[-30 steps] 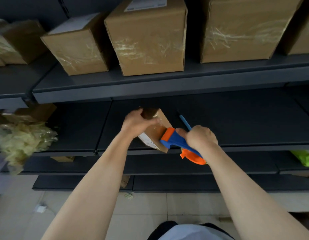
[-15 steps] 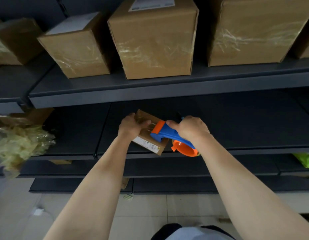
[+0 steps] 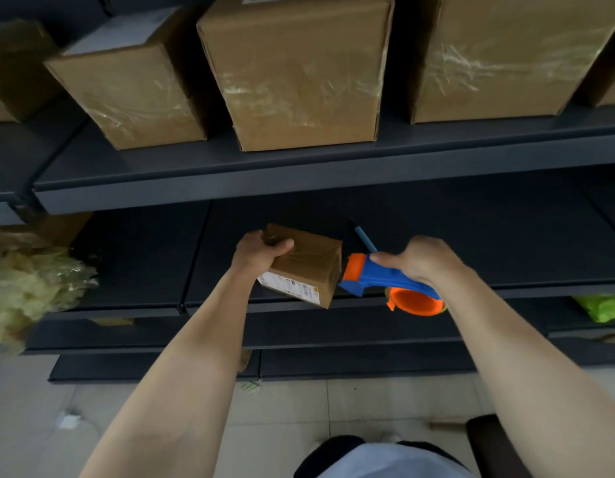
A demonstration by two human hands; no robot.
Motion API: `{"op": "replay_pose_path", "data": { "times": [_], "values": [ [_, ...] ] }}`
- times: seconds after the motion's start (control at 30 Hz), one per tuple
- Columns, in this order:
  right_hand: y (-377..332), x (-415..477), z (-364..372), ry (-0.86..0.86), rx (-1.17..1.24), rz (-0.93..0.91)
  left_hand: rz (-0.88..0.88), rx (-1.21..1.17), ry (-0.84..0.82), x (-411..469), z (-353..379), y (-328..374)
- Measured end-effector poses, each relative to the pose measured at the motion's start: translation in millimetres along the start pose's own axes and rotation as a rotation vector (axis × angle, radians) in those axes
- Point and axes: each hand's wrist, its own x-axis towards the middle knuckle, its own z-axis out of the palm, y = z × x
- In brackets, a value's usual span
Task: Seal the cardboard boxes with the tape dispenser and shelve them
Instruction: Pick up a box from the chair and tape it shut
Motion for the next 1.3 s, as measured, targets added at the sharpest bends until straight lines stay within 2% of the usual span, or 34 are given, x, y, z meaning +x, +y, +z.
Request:
{"op": "replay_pose_path", "data": {
  "times": [0.07,0.17,0.3,0.37,0.53,0.7,0.8,0.87,0.93,1.0,1.1,1.17,1.3],
  "values": [
    [-20.4,1.4,0.6,0.015,-0.087,-0.022,0.012,0.018,0.019,-3.1,-0.7,0.7],
    [-48.7,0.5,-5.4,0.136,-0.225,-0.029,-0.003,0.025,0.047,-8.2,0.0,1.5],
    [-52.9,-1.2,15.7,0.249,-0.426,-0.063,-0.004,0.043,0.074,-14.0,3.7,-1.0],
    [-41.2,-1.1,36.7,0.257,-0.35,-0.031,-0.01,0.025,0.093,-16.5,5.9,-3.0],
    [-16.2,13.3,59.7,0.428,-0.253,0.111,-0.012,0.003,0.126,-23.2,12.1,-6.5],
    [10.3,34.2,53.2,0.362,-0.2,0.265,-0.038,0.017,0.156,-30.2,21.4,-7.5],
    [19.7,39.3,57.2,0.362,-0.144,0.227,-0.039,0.025,0.17,-32.5,24.9,-6.4],
    [13.8,34.6,59.2,0.456,-0.069,0.157,-0.043,0.035,0.176,-32.2,26.1,-5.6],
    [-10.5,23.9,60.6,0.545,0.104,0.018,-0.051,0.037,0.176,-31.4,26.1,-4.4],
    [-46.6,15.7,67.3,0.395,0.333,-0.077,-0.056,0.036,0.17,-29.7,25.5,-2.7],
    [-88.9,9.6,80.1,0.043,0.698,0.043,-0.059,0.03,0.149,-30.6,28.1,1.0],
    [-96.8,10.7,87.9,0.032,0.827,0.086,-0.079,0.034,0.164,-31.4,30.7,1.9],
    [-90.5,19.3,92.5,0.074,0.834,0.066,-0.126,-0.056,0.19,-26.7,29.7,-0.2]
  ]
}}
